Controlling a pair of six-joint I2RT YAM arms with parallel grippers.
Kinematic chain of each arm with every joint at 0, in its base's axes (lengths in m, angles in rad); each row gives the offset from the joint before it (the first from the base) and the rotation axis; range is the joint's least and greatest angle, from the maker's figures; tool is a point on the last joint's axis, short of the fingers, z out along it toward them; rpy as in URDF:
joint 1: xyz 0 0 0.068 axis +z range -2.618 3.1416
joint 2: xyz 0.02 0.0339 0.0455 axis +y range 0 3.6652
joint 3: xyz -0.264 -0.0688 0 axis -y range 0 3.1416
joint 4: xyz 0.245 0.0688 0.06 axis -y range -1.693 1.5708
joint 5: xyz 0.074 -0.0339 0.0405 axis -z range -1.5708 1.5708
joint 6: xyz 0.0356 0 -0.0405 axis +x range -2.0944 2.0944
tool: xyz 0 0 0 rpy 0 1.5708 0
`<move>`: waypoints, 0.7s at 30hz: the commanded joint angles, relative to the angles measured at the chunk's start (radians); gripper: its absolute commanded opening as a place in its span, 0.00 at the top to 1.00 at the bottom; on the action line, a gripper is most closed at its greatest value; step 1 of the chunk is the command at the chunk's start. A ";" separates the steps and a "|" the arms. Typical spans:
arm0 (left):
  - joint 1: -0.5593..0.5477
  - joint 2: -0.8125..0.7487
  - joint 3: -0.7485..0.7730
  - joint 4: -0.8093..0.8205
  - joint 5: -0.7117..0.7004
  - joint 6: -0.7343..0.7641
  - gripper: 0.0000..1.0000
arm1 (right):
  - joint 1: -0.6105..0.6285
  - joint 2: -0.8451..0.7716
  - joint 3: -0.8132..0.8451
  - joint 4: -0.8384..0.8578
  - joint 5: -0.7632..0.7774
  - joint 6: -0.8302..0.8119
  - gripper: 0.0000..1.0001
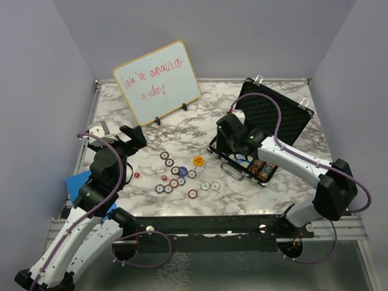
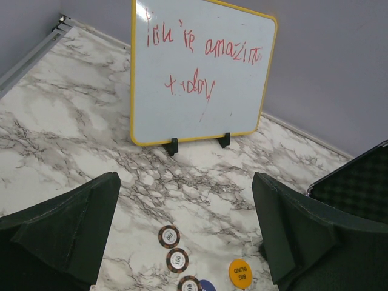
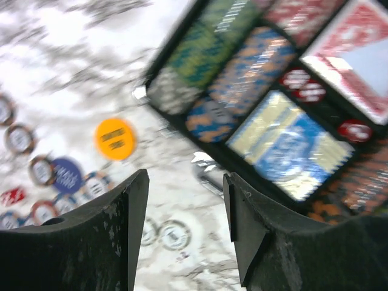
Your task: Pack up texas hold em set
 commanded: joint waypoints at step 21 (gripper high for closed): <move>-0.002 -0.072 0.036 -0.006 -0.153 0.057 0.01 | 0.495 0.637 0.569 0.048 -0.078 -0.151 0.42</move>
